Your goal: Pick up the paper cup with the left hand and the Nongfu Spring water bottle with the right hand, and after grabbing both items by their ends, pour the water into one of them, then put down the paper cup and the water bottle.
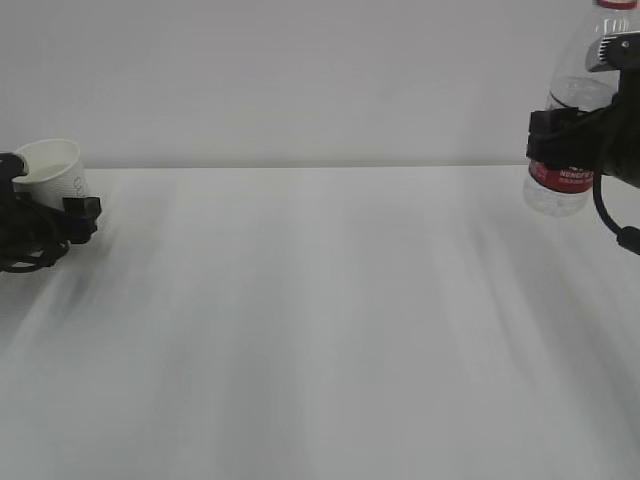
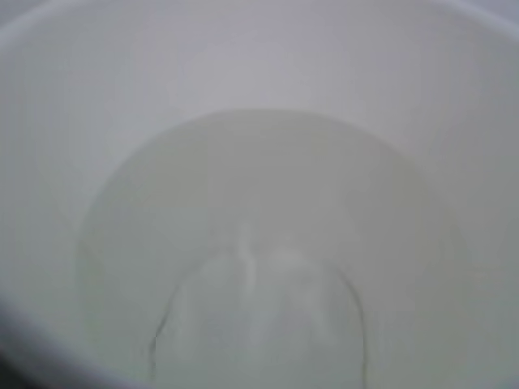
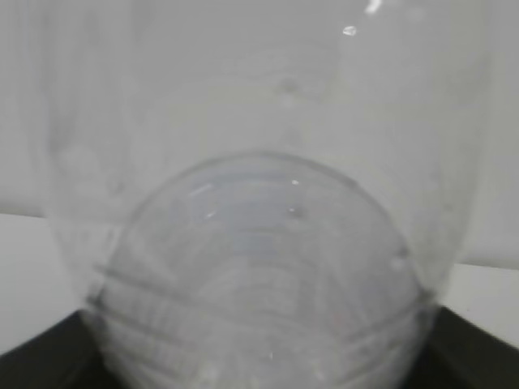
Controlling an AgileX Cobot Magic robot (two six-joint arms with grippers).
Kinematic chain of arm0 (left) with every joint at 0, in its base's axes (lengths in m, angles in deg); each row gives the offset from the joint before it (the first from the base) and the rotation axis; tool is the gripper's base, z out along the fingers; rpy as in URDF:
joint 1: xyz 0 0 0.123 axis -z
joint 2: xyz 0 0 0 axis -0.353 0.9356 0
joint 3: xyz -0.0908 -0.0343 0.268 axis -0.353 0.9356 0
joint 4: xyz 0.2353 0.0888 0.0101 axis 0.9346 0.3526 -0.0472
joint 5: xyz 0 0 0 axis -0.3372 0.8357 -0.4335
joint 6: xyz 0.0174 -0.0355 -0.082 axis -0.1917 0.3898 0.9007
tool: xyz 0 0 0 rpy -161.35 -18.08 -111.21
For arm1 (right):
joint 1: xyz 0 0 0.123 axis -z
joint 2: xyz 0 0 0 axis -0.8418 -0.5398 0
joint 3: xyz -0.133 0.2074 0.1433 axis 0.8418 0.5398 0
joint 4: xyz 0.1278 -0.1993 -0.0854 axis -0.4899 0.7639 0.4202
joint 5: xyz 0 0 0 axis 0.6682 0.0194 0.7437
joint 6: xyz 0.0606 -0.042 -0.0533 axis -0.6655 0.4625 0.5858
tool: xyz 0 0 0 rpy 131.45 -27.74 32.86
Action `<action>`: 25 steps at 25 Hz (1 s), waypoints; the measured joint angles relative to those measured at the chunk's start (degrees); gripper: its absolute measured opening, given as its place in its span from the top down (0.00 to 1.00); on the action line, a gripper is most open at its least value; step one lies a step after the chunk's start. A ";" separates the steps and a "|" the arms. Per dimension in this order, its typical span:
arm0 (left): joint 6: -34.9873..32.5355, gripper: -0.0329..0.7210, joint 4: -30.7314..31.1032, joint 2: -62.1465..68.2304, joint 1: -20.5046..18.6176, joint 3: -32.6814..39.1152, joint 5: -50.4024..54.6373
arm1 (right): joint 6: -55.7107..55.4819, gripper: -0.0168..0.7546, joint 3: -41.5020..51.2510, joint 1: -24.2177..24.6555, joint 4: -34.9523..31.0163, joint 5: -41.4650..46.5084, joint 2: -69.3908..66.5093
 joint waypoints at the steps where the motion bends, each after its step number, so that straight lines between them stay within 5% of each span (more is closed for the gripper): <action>1: 0.00 0.14 0.00 0.00 0.00 0.00 0.00 | 0.00 0.31 0.00 0.00 0.00 0.00 -0.39; 25: -0.25 0.04 -0.24 -5.77 0.00 2.42 6.78 | 0.00 0.31 0.00 0.10 0.00 -2.65 -0.51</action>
